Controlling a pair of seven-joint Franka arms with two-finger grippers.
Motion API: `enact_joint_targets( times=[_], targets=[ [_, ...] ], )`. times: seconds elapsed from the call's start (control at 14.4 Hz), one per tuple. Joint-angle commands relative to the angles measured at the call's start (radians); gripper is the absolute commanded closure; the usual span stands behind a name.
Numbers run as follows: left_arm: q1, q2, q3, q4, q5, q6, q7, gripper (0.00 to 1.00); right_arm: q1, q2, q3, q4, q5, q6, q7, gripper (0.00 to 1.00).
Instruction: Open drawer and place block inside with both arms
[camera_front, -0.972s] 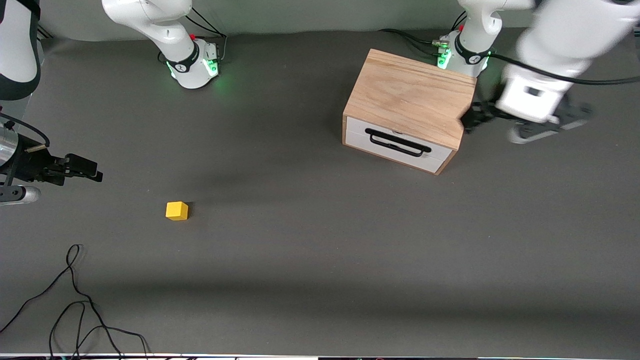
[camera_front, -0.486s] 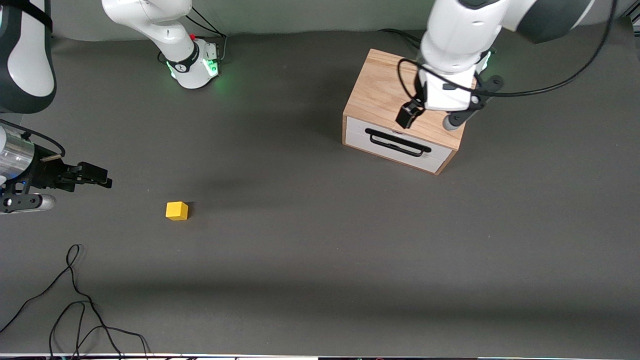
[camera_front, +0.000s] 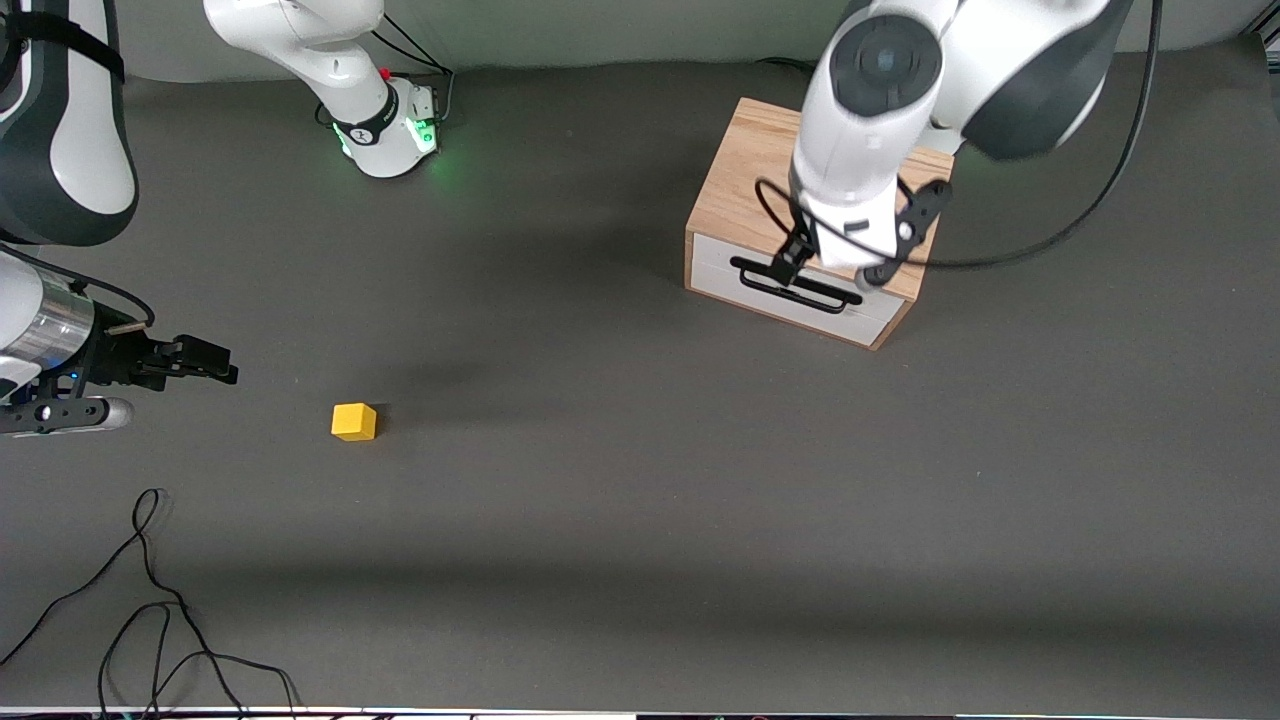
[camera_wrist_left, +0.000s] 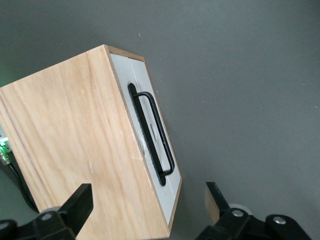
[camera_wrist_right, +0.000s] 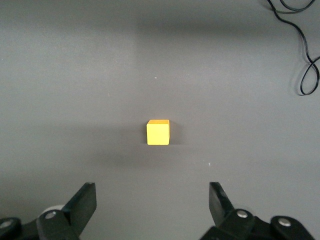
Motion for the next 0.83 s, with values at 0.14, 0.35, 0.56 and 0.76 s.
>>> enact_joint_targets(
  times=[0.14, 0.35, 0.56, 0.76],
  targets=[
    [-0.003, 0.119, 0.005, -0.023, 0.045, 0.076, -0.033, 0.00, 0.008, -0.021, 0.001, -0.062, -0.012, 0.062, 0.011, 0.00],
    [-0.006, 0.173, 0.014, -0.035, 0.057, 0.114, -0.097, 0.00, 0.010, -0.025, 0.001, -0.112, -0.012, 0.120, 0.011, 0.00],
    [-0.010, 0.195, 0.014, -0.093, 0.067, 0.163, -0.116, 0.00, 0.010, -0.024, 0.001, -0.137, -0.012, 0.151, 0.009, 0.00],
    [-0.014, 0.202, 0.014, -0.133, 0.068, 0.214, -0.124, 0.00, 0.024, -0.025, -0.001, -0.171, -0.012, 0.193, 0.009, 0.00]
  ],
)
